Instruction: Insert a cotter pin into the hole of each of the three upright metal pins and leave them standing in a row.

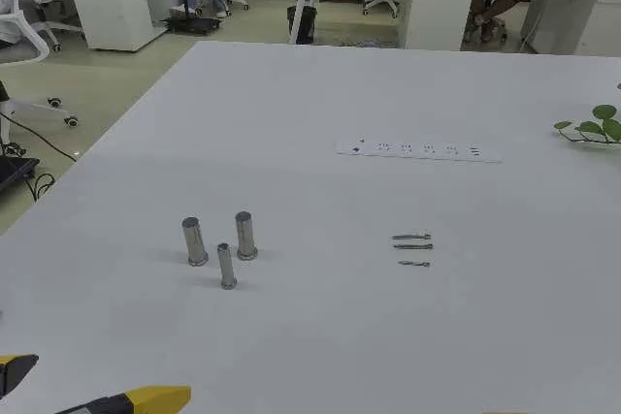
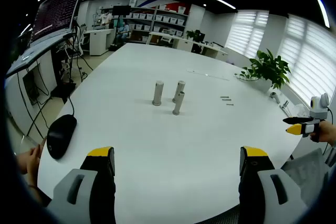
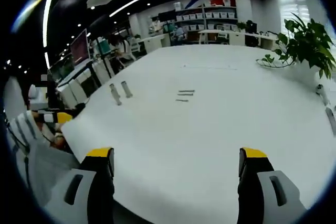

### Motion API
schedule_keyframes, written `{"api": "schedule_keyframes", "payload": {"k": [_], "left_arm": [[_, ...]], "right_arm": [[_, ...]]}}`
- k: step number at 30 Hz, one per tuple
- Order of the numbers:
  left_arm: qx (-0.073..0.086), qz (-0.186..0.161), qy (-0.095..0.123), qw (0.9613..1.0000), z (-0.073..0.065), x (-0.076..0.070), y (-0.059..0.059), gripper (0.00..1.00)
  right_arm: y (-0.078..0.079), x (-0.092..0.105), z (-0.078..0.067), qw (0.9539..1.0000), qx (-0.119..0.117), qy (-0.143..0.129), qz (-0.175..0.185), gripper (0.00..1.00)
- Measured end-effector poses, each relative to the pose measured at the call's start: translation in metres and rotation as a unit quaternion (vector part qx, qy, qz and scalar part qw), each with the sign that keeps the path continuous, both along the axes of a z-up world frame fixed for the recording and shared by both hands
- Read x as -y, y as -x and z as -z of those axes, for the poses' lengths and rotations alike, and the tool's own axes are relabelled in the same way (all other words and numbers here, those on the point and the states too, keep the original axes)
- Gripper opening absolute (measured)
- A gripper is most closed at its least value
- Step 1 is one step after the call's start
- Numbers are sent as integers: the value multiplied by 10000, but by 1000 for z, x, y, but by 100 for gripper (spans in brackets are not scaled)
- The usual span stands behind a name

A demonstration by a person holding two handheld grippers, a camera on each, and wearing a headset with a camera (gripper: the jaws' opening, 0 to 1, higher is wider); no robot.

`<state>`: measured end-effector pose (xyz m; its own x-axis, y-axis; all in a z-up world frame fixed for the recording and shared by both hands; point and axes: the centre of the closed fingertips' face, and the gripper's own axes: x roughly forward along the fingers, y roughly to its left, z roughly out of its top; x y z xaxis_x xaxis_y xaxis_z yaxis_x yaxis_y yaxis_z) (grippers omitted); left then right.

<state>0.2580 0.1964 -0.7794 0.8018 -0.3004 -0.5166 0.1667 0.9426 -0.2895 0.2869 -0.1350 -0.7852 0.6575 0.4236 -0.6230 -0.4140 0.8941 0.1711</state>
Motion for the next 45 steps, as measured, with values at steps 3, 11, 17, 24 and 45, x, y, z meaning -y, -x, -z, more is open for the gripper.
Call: {"api": "schedule_keyframes", "payload": {"k": [3,11,17,24,45], "left_arm": [[35,48,-94,9999,1,1,1,99],[-172,214,-403,9988,15,2,5,99],[-239,238,-393,9987,19,4,7,99],[-161,295,-296,9990,18,9,5,95],[2,443,-453,9980,0,11,-7,99]], "right_arm": [[0,-2,-2,10000,17,-73,17,100],[-3,-7,-10,9998,97,-201,10,100],[0,-6,-5,9998,-60,-186,86,100],[2,-6,-9,9984,-117,-492,252,100],[-2,-6,-18,9992,135,-342,164,100]]}}
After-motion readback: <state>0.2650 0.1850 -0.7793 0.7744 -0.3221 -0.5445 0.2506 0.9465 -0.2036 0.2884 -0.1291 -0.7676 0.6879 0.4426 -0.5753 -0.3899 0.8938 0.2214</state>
